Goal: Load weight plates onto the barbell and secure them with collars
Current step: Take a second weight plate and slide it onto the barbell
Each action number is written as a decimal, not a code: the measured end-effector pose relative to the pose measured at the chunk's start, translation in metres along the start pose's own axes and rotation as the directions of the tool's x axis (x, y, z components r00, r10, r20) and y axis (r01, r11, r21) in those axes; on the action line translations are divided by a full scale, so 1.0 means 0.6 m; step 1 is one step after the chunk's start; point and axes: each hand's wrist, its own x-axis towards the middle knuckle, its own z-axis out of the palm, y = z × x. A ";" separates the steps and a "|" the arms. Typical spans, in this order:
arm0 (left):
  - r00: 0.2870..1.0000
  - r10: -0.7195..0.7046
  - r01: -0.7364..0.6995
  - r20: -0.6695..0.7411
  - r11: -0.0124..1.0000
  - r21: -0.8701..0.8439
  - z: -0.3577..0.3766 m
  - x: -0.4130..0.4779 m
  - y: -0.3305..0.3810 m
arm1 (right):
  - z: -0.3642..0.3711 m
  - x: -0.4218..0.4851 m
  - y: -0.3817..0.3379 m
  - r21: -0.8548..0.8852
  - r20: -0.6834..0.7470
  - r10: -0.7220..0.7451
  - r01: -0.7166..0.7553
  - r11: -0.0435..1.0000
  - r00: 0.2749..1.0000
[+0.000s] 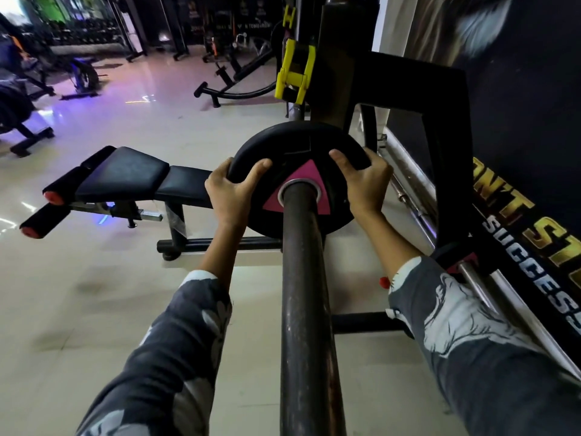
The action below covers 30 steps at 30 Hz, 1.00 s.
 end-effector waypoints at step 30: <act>0.979 0.129 -0.201 0.158 0.735 0.647 -0.047 -0.085 0.023 | -0.067 -0.082 0.002 -0.330 0.135 -0.242 0.274 0.903 0.961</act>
